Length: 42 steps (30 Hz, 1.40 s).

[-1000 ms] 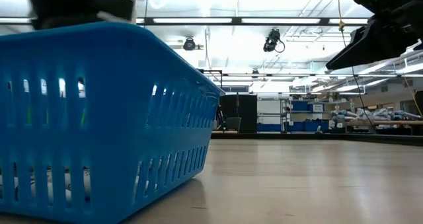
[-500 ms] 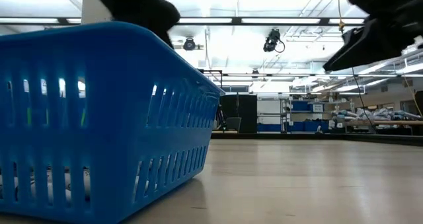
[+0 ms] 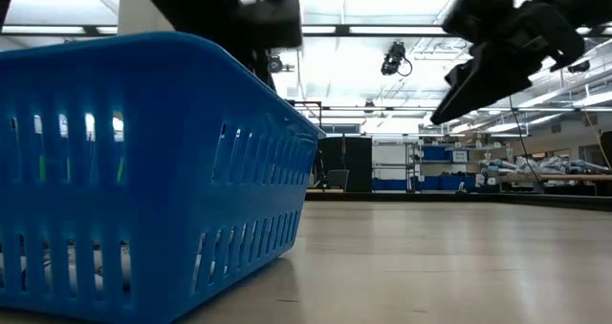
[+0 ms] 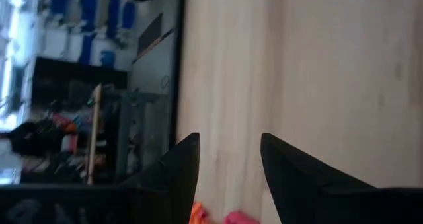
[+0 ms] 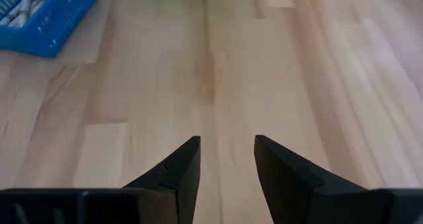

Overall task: Sort crayons
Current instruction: Put the black crayon into the green basket

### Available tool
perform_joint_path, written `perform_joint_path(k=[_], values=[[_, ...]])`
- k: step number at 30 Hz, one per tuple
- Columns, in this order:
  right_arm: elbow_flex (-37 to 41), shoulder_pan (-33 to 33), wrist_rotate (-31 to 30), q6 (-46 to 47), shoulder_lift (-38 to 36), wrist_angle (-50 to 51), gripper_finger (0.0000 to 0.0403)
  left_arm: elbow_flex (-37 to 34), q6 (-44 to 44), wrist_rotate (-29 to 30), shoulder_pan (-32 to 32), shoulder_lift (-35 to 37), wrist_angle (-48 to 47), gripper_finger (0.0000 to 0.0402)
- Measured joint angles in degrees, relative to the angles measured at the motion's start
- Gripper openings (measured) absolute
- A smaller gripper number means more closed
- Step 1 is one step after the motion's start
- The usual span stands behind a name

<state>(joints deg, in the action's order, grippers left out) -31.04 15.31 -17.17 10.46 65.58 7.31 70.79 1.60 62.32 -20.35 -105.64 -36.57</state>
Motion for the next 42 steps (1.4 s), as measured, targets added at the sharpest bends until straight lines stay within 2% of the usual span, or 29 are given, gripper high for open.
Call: perform_joint_path(k=[5, 13, 17, 23, 31, 37, 42], values=[[-5.01, -0.96, 5.28, -1.45, 6.59, 1.76, 0.0152, -4.35, -12.57, -8.0, 2.44, -0.05, 10.26, 0.0172], [-17.52, -1.2, 5.87, 4.03, 17.26, 14.38, 0.0152, -11.03, -28.73, -22.23, 5.08, 0.01, 36.19, 0.0172], [-23.1, -0.9, 6.11, 7.8, 20.93, 19.4, 0.0152, -11.82, -30.99, -22.35, 5.77, 0.27, 41.25, 0.0172], [-27.89, 1.57, 6.5, 13.31, 24.8, 24.33, 0.0152, -12.22, -30.73, -22.1, 6.46, 0.51, 42.15, 0.0172], [-32.6, 5.52, 8.81, 19.2, 29.32, 30.0, 0.0152, -19.99, -32.32, -21.94, 7.07, 2.04, 47.6, 0.0172], [-40.36, 6.01, 13.27, 20.92, 35.91, 37.42, 0.0152, -26.5, -32.89, -23.67, 7.18, 8.46, 53.69, 0.0172], [-48.07, 6.78, 15.05, 21.15, 41.53, 43.71, 0.0152, -30.74, -31.29, -28.74, 8.27, 12.99, 58.72, 0.0172]])
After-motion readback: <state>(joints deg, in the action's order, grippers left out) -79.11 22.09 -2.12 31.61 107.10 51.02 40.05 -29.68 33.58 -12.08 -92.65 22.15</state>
